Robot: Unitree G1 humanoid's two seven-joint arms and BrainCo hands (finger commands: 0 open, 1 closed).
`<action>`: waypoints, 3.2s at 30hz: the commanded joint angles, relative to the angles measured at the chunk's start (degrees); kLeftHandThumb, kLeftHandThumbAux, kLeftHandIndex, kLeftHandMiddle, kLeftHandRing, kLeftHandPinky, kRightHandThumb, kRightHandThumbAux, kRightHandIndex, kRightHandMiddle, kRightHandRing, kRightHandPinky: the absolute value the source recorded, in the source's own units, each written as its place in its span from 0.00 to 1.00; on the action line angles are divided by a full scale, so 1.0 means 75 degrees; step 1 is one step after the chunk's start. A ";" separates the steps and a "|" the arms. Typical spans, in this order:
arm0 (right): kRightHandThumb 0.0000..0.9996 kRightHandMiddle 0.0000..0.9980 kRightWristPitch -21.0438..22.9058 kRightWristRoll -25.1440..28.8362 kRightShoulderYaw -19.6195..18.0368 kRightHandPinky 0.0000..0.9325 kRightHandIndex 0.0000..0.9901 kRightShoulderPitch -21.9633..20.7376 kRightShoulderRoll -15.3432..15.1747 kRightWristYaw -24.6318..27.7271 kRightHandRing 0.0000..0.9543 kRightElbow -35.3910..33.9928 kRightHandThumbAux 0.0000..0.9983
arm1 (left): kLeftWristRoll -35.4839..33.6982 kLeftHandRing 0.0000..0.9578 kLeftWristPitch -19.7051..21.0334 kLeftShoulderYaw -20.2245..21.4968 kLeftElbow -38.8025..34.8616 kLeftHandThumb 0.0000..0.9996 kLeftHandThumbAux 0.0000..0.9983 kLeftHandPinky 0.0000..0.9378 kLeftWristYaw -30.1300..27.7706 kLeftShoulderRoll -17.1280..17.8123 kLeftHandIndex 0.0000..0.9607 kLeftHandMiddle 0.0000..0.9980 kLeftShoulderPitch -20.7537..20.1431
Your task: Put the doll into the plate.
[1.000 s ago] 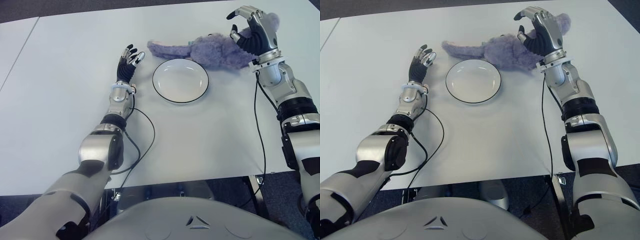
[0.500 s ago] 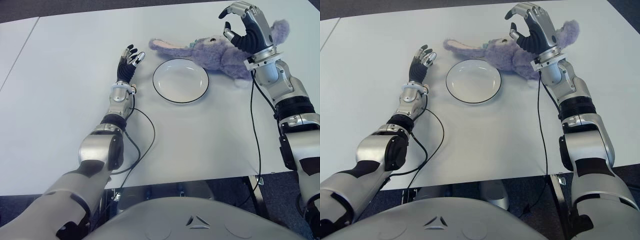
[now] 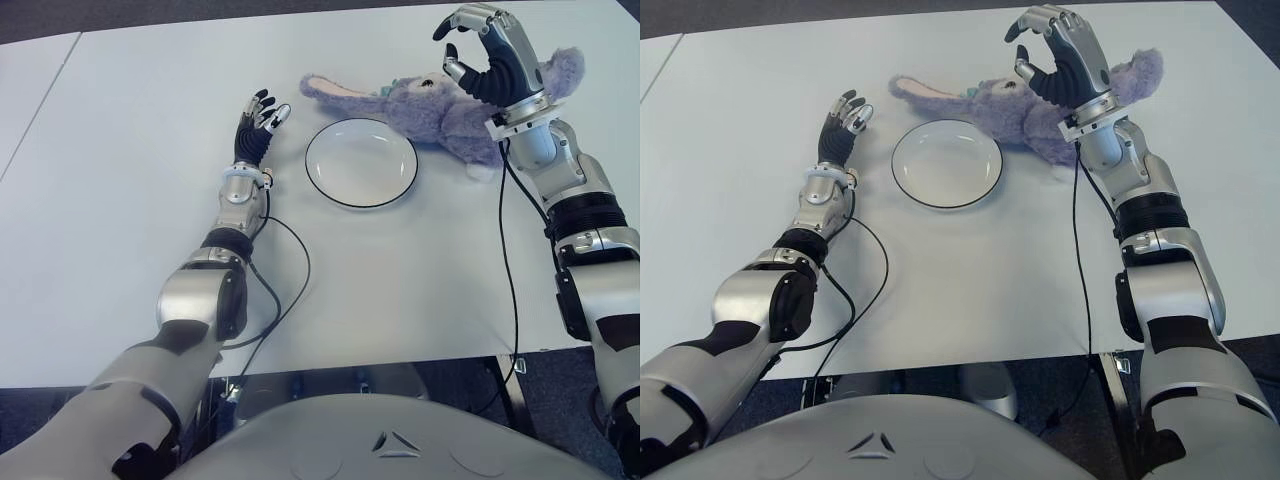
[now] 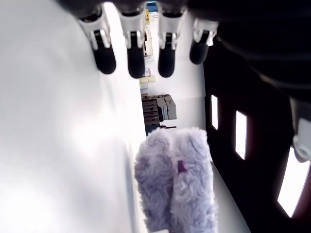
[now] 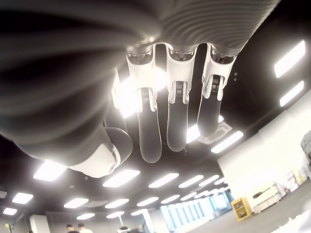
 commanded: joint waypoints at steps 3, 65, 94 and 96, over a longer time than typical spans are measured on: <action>0.69 0.70 0.0255 -0.0750 0.0333 0.73 0.43 0.0104 -0.0200 0.0339 0.74 0.0003 0.73 | 0.0103 0.14 0.1437 -0.0057 0.1190 0.00 0.48 0.14 -0.0009 -0.0417 0.12 0.15 0.1728; 0.16 0.00 0.1812 -0.1714 0.0704 0.00 0.00 0.0112 -0.0628 0.1297 0.00 0.0240 0.37 | 0.0160 0.14 0.1479 -0.0132 0.1191 0.00 0.48 0.14 -0.0014 -0.0383 0.11 0.14 0.1745; 0.18 0.00 0.1757 -0.1397 0.0404 0.00 0.00 0.1601 -0.1781 0.1884 0.00 -0.0720 0.48 | 0.0098 0.15 0.1503 -0.0071 0.1182 0.00 0.47 0.15 -0.0075 -0.0371 0.13 0.14 0.1729; 0.18 0.00 0.1789 -0.1362 0.0381 0.00 0.00 0.1645 -0.1788 0.1921 0.00 -0.0756 0.48 | 0.0106 0.15 0.1500 -0.0079 0.1182 0.00 0.47 0.15 -0.0070 -0.0371 0.13 0.15 0.1731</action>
